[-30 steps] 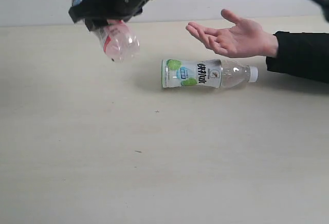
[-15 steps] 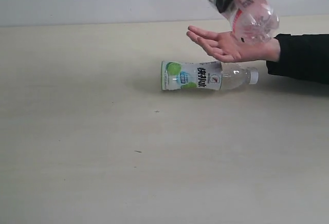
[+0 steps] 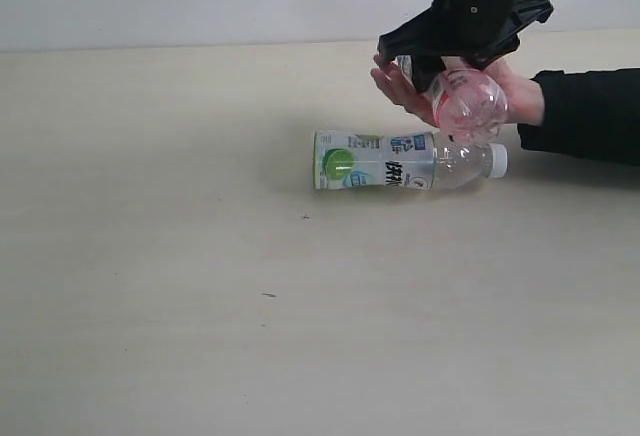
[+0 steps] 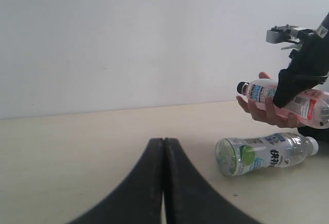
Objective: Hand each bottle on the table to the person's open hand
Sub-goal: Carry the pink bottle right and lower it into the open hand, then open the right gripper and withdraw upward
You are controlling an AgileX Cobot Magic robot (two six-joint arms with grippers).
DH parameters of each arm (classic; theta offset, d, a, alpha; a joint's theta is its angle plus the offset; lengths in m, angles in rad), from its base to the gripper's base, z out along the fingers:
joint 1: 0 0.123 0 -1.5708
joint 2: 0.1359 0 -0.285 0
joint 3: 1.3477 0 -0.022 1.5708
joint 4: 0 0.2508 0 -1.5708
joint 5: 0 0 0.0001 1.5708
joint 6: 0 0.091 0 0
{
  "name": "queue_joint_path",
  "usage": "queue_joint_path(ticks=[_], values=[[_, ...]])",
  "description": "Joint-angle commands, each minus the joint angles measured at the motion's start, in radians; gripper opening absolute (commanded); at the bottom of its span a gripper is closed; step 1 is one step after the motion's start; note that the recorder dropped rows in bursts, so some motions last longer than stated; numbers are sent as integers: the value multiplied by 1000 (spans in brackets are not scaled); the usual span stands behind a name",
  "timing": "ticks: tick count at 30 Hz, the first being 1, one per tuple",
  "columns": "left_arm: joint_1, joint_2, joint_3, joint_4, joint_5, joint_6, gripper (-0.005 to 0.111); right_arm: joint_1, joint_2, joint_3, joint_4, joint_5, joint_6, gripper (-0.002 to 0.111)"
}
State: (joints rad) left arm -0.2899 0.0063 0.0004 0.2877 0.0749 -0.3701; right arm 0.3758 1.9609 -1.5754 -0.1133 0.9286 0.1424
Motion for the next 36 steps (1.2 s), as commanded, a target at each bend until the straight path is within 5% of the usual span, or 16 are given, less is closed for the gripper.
queue_joint_path(ticks=[1,14,18,36], values=[[0,-6,0,1,-9,-1,0,-5,10,6,-3,-18,0,8],[0,-6,0,1,-9,-1,0,-3,10,6,-3,-18,15,80],[0,-6,0,1,-9,-1,0,-3,10,6,-3,-18,15,93],[0,-6,0,1,-9,-1,0,-3,-277,-2,-3,68,-3,90]])
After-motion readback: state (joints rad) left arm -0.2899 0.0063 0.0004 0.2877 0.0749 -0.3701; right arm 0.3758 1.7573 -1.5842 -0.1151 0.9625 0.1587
